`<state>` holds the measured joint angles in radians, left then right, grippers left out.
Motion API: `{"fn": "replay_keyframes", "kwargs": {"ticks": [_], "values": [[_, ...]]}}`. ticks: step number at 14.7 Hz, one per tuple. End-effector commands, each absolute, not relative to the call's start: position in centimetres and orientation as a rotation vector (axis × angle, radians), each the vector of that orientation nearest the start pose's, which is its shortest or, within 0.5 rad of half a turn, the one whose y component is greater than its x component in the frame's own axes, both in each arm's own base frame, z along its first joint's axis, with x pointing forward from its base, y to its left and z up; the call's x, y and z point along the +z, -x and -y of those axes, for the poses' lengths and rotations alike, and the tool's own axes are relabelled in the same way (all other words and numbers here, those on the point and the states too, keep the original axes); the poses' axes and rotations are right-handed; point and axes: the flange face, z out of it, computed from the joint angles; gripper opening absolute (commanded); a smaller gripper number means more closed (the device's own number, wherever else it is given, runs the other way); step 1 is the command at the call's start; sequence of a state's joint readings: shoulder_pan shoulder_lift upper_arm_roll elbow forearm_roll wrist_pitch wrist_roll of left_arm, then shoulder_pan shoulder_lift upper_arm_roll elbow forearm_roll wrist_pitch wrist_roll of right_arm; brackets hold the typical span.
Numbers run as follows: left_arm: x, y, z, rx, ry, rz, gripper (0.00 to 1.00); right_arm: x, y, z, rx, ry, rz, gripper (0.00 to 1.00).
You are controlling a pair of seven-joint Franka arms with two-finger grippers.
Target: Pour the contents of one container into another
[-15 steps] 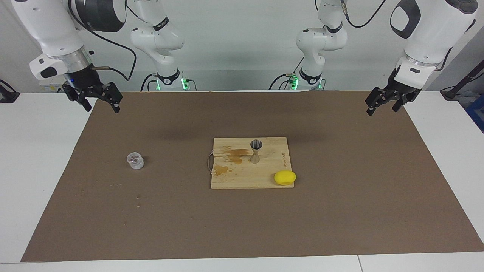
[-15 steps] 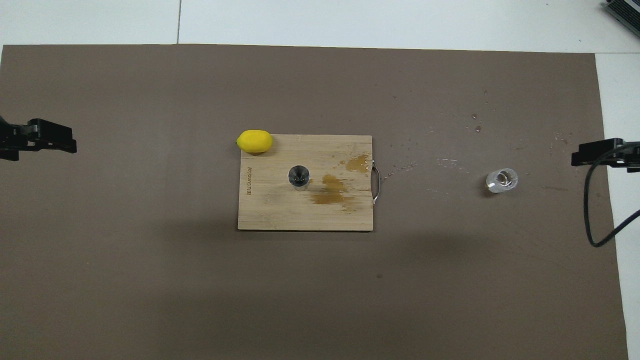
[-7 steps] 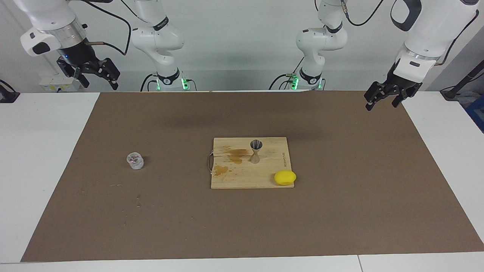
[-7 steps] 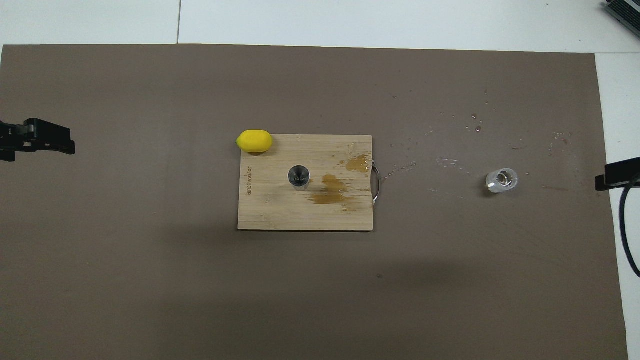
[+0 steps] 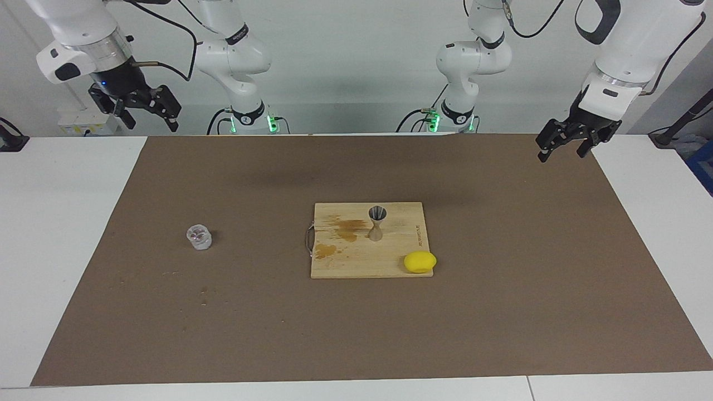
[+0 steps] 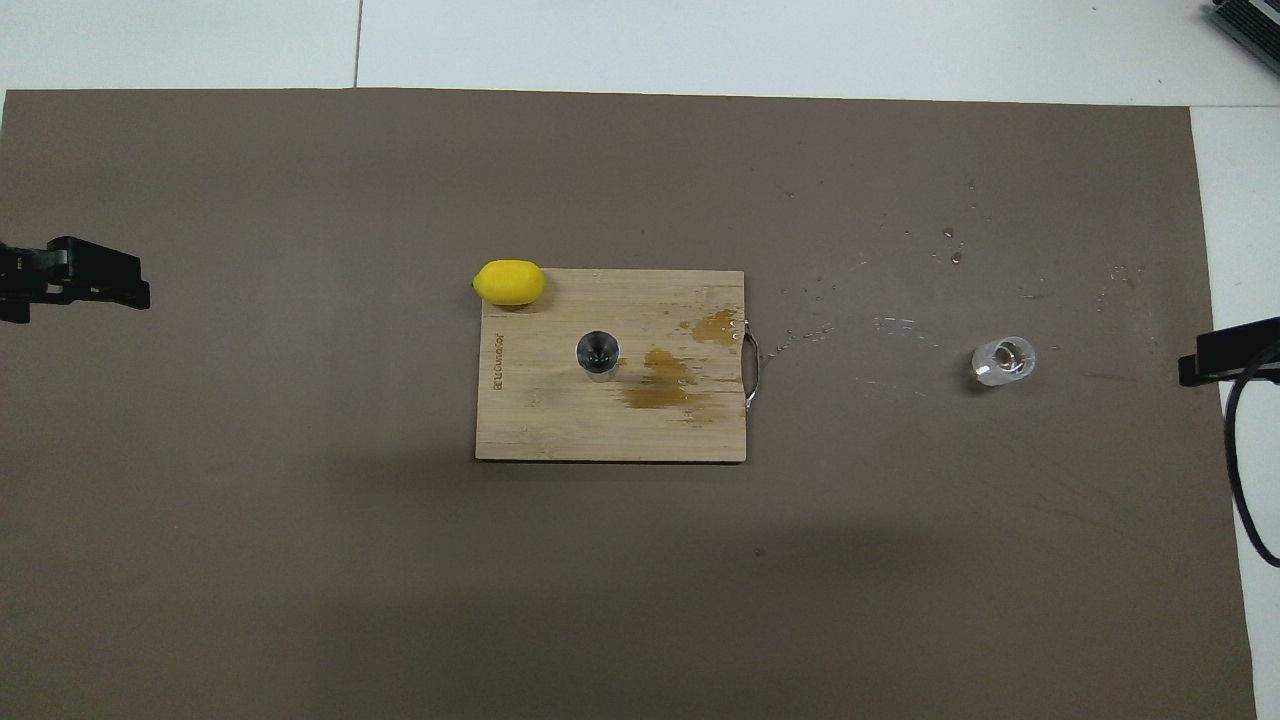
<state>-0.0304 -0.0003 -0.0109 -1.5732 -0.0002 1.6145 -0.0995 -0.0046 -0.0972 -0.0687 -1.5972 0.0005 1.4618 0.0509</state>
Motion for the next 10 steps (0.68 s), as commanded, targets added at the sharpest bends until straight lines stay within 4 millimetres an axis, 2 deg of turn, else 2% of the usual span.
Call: {"fn": "replay_keyframes", "kwargs": {"ticks": [1,6,9,10], "values": [[63.3,-55.7,1.9,-0.064,3.128,0.108,1.00,65.1,-51.0,3.4,0.037,3.164,-0.185,1.00],[63.3,-55.7,1.6,-0.066,3.128,0.117,1.00,64.7,-51.0,3.6,-0.001,3.192,-0.135,1.00],[63.3,-55.7,1.7,-0.071,3.128,0.115,1.00,64.4,-50.9,2.5,0.001,3.179,-0.109,1.00],[63.3,-55.7,1.7,-0.071,3.128,0.115,1.00,64.2,-51.1,3.1,0.006,3.171,-0.132,1.00]]}}
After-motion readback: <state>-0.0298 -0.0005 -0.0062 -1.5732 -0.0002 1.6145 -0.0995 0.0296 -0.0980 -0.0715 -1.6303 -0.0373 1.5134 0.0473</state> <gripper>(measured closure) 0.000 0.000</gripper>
